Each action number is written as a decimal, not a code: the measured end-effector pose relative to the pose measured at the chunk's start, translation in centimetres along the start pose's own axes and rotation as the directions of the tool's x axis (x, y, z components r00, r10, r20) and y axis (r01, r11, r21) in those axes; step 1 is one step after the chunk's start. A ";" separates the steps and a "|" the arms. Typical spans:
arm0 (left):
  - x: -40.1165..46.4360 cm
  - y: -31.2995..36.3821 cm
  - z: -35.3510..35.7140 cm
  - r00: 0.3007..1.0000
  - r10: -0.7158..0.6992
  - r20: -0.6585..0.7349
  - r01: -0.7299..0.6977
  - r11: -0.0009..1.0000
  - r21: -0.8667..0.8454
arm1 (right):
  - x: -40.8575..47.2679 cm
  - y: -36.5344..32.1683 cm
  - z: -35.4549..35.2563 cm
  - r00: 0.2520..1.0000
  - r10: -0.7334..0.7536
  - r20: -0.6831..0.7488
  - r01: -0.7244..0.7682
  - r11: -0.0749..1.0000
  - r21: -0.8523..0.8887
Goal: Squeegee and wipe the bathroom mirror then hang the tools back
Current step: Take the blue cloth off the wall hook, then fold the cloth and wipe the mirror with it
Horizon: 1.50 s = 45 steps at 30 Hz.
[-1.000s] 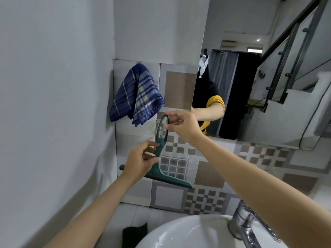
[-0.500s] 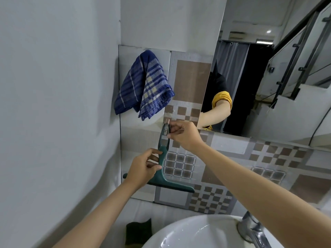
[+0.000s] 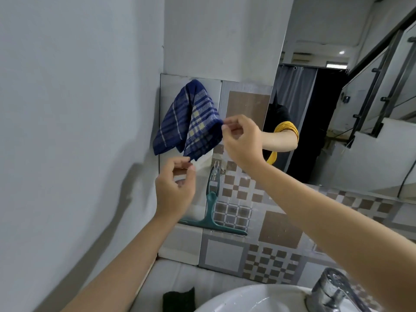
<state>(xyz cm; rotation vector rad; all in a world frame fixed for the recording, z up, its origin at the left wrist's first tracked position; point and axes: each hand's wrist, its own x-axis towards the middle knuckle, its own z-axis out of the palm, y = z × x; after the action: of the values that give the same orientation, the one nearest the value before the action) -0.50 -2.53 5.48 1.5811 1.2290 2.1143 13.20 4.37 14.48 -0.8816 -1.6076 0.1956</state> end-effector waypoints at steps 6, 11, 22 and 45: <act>4.7 3.0 0.2 0.904 -0.428 0.000 0.404 0.854 -0.328 | 4.5 -4.1 0.6 0.993 -0.110 0.050 0.115 0.987 -0.111; 6.7 4.1 0.7 0.783 -0.528 0.329 0.622 0.660 -0.421 | 6.8 -5.8 1.9 0.961 -0.067 0.267 0.124 0.972 -0.202; 7.5 4.6 -0.7 0.830 -0.506 0.235 0.508 0.510 -0.694 | 8.2 -9.4 0.8 0.926 -0.110 0.362 0.092 0.994 0.064; 0.1 17.3 3.2 0.681 -0.102 0.725 0.655 0.528 -0.541 | 2.4 -12.5 -16.4 0.874 0.147 0.463 -0.330 0.879 0.344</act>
<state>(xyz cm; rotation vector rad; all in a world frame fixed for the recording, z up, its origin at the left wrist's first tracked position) 7.20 -11.64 18.36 1.2041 0.2788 1.2898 22.75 -8.45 27.77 -0.7330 -1.7519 0.9360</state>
